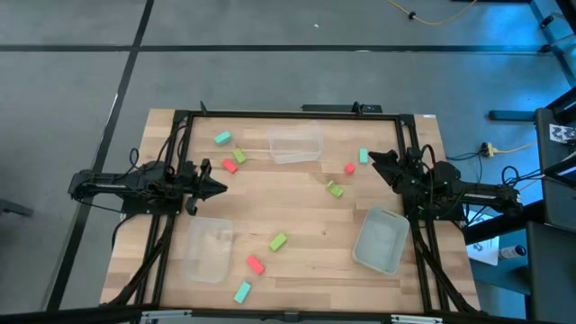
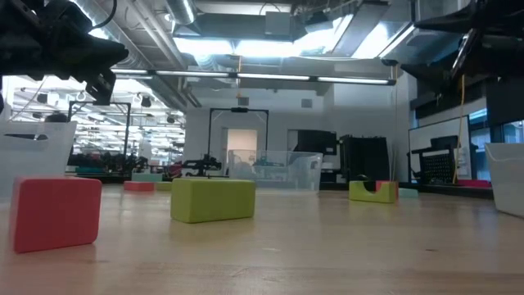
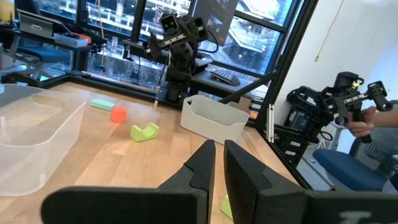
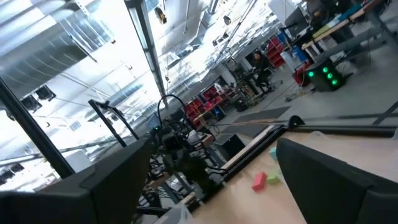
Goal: Sort & place blocks by color
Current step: Put the top right green block into the bottom left transparent bin
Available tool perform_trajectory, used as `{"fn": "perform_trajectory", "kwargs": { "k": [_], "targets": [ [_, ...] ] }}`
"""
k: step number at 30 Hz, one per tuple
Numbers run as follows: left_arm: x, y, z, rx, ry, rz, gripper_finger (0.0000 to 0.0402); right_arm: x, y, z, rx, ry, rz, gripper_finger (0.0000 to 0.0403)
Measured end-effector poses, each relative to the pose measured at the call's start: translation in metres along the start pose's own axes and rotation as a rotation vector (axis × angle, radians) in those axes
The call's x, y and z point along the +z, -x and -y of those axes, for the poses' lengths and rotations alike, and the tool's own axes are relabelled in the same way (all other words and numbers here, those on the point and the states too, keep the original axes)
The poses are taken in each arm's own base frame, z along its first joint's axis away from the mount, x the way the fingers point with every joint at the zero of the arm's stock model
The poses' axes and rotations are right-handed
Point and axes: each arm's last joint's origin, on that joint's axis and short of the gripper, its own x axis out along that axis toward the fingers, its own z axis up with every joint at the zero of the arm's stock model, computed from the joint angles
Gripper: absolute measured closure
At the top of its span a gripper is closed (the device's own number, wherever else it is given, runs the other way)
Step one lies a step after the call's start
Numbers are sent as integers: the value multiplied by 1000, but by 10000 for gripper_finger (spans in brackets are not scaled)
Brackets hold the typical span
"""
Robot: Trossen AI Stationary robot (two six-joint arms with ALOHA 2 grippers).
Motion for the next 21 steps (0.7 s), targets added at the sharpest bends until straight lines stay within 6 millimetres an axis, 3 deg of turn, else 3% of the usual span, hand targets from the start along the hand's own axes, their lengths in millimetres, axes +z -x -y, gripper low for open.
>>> {"fn": "perform_trajectory", "kwargs": {
  "k": [12, 17, 21],
  "targets": [
    [0, 0, 0, 0, 0, 0, 374, 1, 0, -3, 60, 18, -8, 52],
    [0, 0, 0, 0, 0, 0, 374, 21, 1, -18, 179, 37, 152, 52],
    [0, 0, 0, 0, 0, 0, 374, 47, -4, -39, 182, 108, 181, 52]
  ]
}}
